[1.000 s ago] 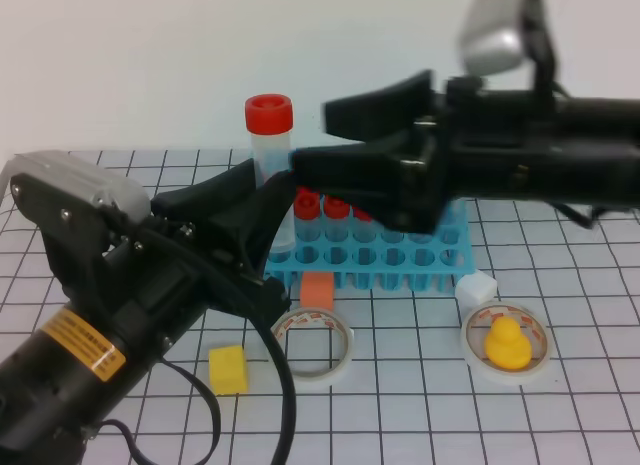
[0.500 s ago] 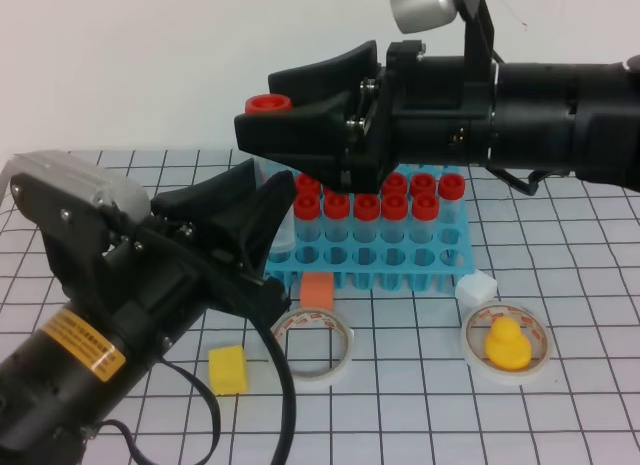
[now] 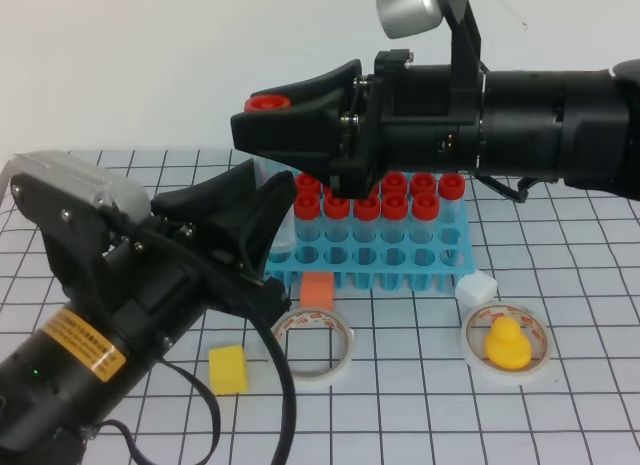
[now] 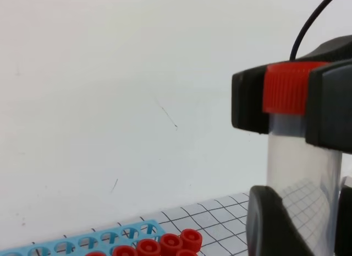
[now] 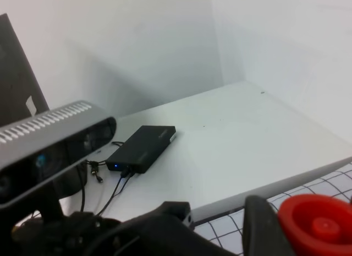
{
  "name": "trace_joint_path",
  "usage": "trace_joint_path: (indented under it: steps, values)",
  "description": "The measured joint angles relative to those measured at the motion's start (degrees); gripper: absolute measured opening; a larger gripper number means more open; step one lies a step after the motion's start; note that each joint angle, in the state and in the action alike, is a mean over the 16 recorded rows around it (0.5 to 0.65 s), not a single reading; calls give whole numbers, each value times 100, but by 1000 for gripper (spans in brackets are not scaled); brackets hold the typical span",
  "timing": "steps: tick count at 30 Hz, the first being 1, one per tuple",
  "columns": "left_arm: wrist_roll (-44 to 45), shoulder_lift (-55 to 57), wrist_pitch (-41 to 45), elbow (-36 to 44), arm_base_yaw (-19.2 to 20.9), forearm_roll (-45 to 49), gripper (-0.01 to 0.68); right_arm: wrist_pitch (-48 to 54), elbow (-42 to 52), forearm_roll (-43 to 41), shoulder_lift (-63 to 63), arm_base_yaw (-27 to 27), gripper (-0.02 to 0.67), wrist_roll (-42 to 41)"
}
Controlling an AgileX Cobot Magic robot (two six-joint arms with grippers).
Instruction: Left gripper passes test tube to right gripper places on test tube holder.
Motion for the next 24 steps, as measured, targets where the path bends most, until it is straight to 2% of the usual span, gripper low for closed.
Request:
trace_joint_path:
  steps: [5, 11, 17, 20, 24]
  values:
    - [19, 0, 47, 0, 0, 0, 229, -53, -3, 0, 8, 2, 281, 13]
    - [123, -17, 210, 0, 1, 0, 304, -242, -5, 0, -6, -23, 281, -49]
    - [513, -251, 902, 0, 3, -44, 375, -508, -5, 0, -142, -199, 281, -140]
    - [878, -530, 1495, 2, 4, -98, 366, -622, 8, -12, -278, -366, 281, -139]
    - [1432, -1108, 2485, 4, 4, -172, 288, -702, 99, -65, -514, -643, 281, -55]
